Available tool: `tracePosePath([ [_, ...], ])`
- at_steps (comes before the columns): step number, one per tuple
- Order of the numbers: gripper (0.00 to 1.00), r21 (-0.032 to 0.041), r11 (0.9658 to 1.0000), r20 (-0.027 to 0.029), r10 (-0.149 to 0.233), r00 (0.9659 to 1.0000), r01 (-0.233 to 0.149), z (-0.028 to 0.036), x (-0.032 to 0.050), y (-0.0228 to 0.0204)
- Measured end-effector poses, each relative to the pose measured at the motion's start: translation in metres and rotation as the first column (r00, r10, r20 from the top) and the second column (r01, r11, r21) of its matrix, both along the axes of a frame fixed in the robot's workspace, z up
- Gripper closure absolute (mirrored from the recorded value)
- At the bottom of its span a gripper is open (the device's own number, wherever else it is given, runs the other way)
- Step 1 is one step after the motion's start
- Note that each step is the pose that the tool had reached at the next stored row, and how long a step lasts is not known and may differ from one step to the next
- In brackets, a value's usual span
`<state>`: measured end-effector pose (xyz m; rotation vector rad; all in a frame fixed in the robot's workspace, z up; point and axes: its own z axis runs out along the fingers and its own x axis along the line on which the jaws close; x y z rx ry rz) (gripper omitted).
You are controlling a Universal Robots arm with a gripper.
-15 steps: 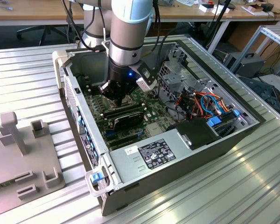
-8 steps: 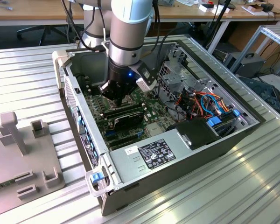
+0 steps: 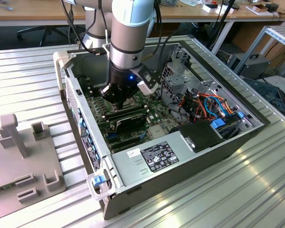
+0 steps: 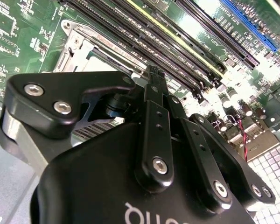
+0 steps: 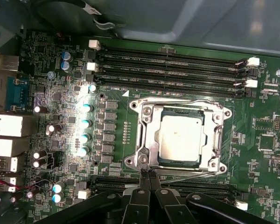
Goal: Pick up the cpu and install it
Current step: 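Install the second cpu locking lever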
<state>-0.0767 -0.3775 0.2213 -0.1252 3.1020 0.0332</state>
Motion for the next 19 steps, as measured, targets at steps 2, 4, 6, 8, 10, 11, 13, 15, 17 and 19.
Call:
tracePosePath([
  [2,0.89,0.0002,1.0,0.0002,0.0,1.0,0.0,-0.0002,-0.0001,0.0],
  [4,0.89,0.0002,1.0,0.0002,0.0,1.0,0.0,-0.0002,-0.0001,0.0],
  [6,0.89,0.0003,1.0,0.0002,0.0,1.0,0.0,-0.0004,-0.0003,0.0],
  [8,0.89,0.0004,1.0,0.0003,0.0,1.0,0.0,-0.0006,-0.0011,0.0001],
  [10,0.89,0.0003,1.0,0.0002,0.0,1.0,0.0,-0.0011,-0.0022,0.0001],
  [11,0.89,0.0003,1.0,0.0002,0.0,1.0,0.0,-0.0013,-0.0027,0.0],
  [13,0.89,0.0002,1.0,0.0001,0.0,1.0,0.0,-0.0016,-0.0037,0.0],
  [15,0.89,0.0001,1.0,0.0,0.0,1.0,0.0,-0.0017,-0.0038,0.0],
  [17,0.89,0.0001,1.0,0.0001,0.0,1.0,0.0,-0.0017,-0.0039,0.0],
  [19,0.89,0.0003,1.0,0.0001,0.0,1.0,0.0,-0.0023,-0.0039,0.0],
])
